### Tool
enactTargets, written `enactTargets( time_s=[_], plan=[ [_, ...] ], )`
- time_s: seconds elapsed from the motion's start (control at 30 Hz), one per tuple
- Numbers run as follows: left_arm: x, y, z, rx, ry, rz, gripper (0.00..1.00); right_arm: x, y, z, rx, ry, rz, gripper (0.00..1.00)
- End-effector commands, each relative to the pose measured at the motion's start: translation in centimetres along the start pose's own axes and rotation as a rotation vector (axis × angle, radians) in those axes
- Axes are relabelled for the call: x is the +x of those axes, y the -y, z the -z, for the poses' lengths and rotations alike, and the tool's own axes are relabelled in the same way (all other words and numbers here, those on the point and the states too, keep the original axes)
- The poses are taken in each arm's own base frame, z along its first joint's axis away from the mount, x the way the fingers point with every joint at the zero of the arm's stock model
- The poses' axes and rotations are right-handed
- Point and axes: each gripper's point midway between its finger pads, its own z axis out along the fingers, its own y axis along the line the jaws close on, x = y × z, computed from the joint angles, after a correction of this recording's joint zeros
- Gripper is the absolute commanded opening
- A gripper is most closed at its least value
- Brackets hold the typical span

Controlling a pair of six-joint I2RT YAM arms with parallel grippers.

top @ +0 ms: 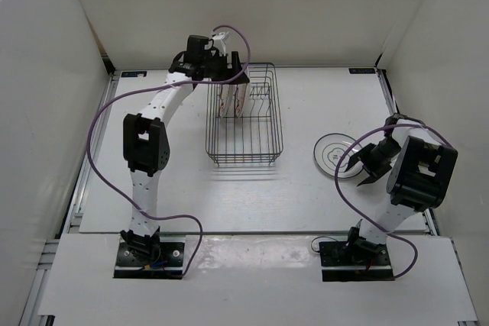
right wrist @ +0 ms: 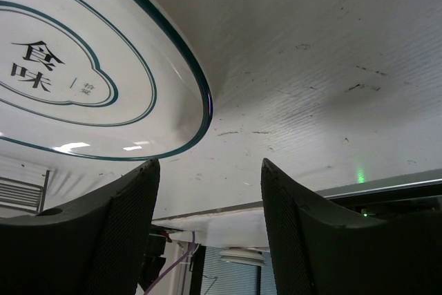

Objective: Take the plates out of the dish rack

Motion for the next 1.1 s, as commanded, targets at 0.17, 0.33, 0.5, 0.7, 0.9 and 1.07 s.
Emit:
enactTargets(
  time_s=[0.17, 0.33, 0.5, 0.7, 0.9, 1.07],
  plan=[
    [-0.2, -2.0, 0.9, 0.008, 0.028, 0.09, 0.86, 0.1, 0.0, -0.4, -0.033, -0.027, -0.014, 0.63],
    [-2.1, -1.0, 1.3, 0.045, 0.085, 0.075, 0.88, 0.4, 0.1, -0.5, -0.039, -0.034, -0.018, 0.63],
    [-3.1, -1.1, 1.9, 0.046, 0.114, 0.074, 0.88, 0.6, 0.1, -0.6, -0.044, -0.04, -0.017, 0.63],
    [-4.1, -0.9, 3.1, 0.082, 0.167, 0.106, 0.88, 0.7, 0.2, -0.7, -0.047, -0.042, -0.009, 0.63],
    [-6.0, -1.0, 4.2, 0.102, 0.214, 0.129, 0.88, 0.9, 0.3, -0.9, -0.05, -0.052, -0.007, 0.63],
    [-5.5, -1.8, 4.9, 0.083, 0.213, 0.159, 0.87, 1.0, 0.4, -0.9, -0.054, -0.055, -0.007, 0.63]
  ],
)
